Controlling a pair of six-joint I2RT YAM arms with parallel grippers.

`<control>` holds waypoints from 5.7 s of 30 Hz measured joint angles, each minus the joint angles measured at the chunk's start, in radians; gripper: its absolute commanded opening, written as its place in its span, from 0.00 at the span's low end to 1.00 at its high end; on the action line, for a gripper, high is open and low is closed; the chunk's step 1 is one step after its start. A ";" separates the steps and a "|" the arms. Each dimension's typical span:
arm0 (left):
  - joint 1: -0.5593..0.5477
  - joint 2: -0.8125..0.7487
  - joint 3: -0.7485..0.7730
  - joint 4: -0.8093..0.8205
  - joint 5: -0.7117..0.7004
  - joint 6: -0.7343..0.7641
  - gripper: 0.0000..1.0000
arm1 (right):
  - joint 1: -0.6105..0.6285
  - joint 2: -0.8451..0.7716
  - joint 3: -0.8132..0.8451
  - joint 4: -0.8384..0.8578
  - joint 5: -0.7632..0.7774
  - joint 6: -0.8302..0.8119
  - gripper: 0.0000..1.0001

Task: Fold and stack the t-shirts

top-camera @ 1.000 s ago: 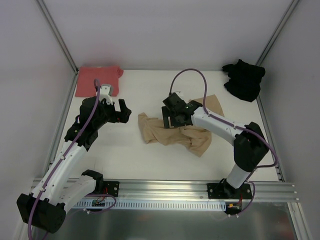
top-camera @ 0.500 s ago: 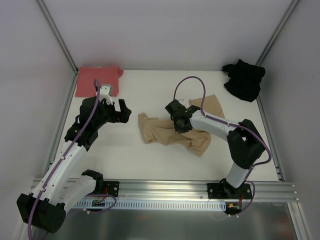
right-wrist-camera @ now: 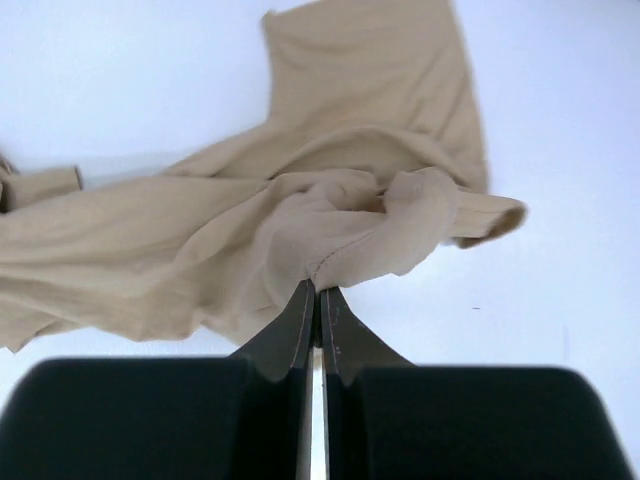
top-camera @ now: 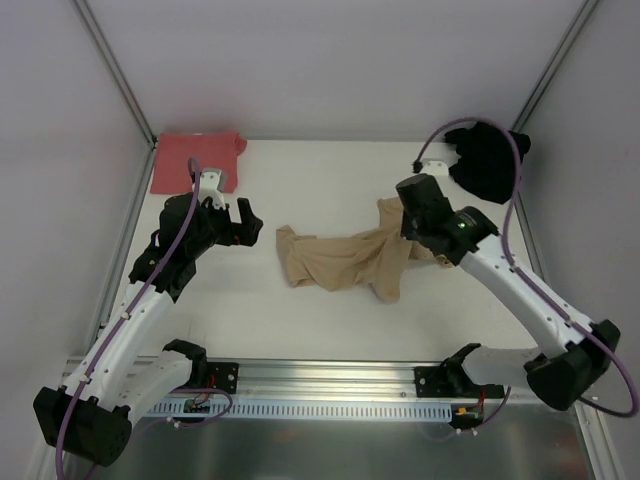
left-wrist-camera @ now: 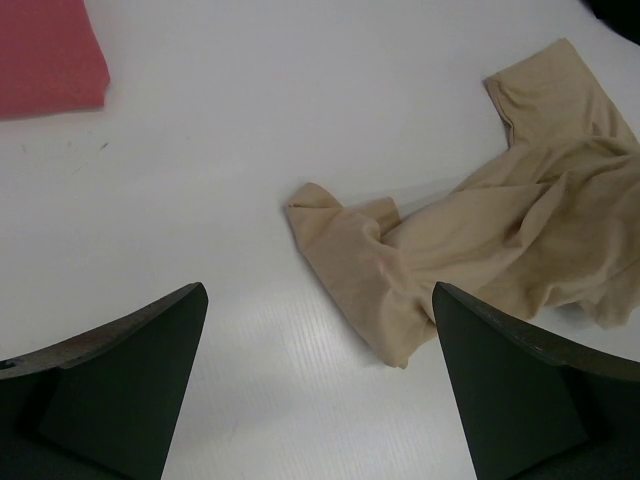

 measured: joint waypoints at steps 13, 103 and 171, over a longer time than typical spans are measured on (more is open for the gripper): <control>0.000 0.031 0.000 -0.002 0.019 -0.018 0.99 | -0.042 -0.249 -0.080 -0.130 0.034 -0.006 0.00; -0.510 -0.442 0.003 -0.303 -0.607 -0.217 0.00 | -0.181 -0.369 0.437 -0.378 -0.048 -0.140 0.00; -0.277 0.317 -0.203 0.359 -0.466 -0.138 0.74 | -0.389 0.037 -0.313 0.369 -0.531 -0.072 1.00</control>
